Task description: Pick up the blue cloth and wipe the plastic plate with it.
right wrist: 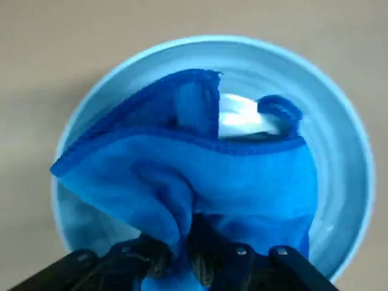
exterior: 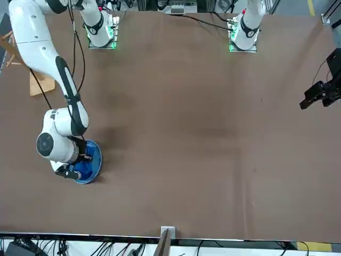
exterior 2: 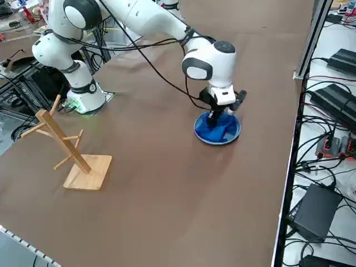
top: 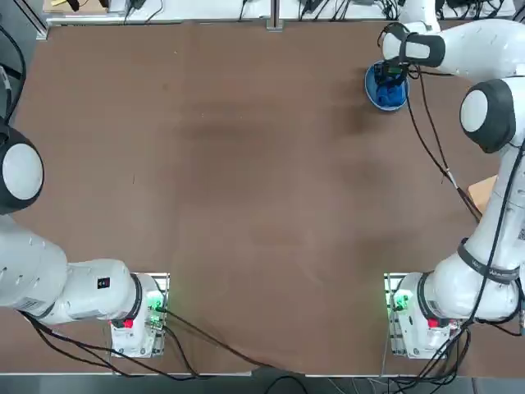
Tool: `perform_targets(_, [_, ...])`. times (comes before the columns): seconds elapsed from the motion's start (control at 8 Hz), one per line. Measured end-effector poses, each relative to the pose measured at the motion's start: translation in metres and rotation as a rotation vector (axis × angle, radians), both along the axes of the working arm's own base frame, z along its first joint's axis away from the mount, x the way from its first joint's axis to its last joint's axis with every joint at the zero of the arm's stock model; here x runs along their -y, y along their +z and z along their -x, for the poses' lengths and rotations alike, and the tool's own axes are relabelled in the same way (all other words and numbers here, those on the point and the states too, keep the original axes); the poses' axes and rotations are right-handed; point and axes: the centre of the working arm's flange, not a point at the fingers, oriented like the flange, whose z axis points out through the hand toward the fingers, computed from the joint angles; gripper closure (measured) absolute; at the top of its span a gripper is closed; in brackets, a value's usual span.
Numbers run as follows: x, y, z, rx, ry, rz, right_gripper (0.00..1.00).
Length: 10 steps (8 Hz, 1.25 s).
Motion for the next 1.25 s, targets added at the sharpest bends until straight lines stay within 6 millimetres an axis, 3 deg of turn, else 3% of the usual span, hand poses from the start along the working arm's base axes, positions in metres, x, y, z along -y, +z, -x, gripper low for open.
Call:
perform_targets(0.25, [-0.017, -0.001, 0.001, 0.000, 0.005, -0.012, 0.84])
perform_targets(0.62, [-0.019, 0.000, -0.011, 0.098, 0.007, -0.025, 0.84])
perform_targets(1.0, [-0.001, -0.001, -0.027, 0.180, 0.028, -0.032, 0.84])
perform_targets(1.25, [0.031, 0.000, -0.034, 0.192, 0.041, -0.021, 0.84])
